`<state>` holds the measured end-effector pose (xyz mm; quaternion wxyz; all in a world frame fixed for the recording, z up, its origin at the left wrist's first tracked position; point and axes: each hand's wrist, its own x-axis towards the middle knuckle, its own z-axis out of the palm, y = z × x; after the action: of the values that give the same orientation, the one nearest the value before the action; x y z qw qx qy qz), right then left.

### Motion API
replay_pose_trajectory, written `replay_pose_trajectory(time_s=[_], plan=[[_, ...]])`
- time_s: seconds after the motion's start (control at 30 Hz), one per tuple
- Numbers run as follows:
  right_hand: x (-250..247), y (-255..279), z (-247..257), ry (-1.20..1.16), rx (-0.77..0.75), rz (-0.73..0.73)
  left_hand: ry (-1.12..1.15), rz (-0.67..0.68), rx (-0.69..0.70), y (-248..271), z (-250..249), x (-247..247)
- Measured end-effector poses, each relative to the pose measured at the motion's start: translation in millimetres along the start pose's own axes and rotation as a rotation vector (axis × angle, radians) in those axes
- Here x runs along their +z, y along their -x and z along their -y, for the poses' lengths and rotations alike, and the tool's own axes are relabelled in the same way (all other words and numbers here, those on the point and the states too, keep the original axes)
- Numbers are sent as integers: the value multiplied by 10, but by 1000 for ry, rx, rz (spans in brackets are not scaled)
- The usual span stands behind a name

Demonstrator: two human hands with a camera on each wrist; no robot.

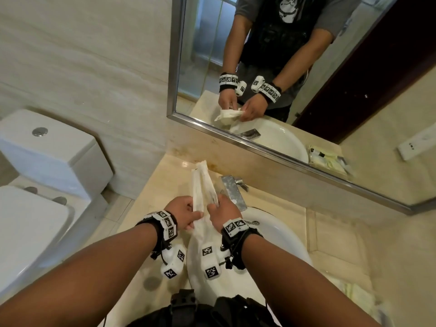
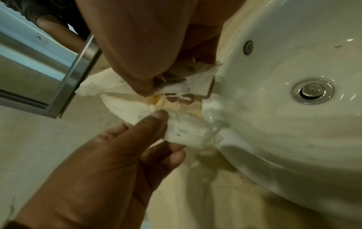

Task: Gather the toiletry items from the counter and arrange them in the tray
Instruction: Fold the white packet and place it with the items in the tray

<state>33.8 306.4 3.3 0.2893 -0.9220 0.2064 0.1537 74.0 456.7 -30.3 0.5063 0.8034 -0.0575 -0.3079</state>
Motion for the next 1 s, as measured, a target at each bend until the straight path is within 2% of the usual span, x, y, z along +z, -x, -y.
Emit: replay_pose_trajectory(time_s=[0.07, 0.23, 0.33, 0.43, 0.5, 0.6, 0.63, 0.7, 0.77, 0.87, 1.0], plan=[[9, 63, -24, -10, -6, 24, 57, 25, 18, 41, -90, 96], [-52, 230, -172, -47, -26, 48, 12, 113, 68, 150, -177, 319], [-123, 316, -319, -77, -57, 66, -170, 123, 159, 203, -198, 386], [-209, 378, -464, 26, -20, 80, -465, 165, 264, 239, -297, 415], [-292, 422, -572, 85, 3, 66, -660, 98, 300, 232, -400, 433], [-420, 484, -756, 121, 41, 81, -700, -147, 330, 237, -587, 437], [-471, 522, -817, 136, 51, 107, -732, -186, 348, 225, -610, 456], [-568, 612, -967, 187, 32, 179, -885, -107, 390, 224, -680, 527], [-677, 727, -1120, 236, -18, 223, -1006, 76, 422, 278, -806, 667], [-832, 863, -1372, 331, -98, 251, -1139, 298, 344, 385, -989, 958], [-1046, 1028, -1764, 371, -103, 269, -1149, 388, 328, 507, -1068, 1423]])
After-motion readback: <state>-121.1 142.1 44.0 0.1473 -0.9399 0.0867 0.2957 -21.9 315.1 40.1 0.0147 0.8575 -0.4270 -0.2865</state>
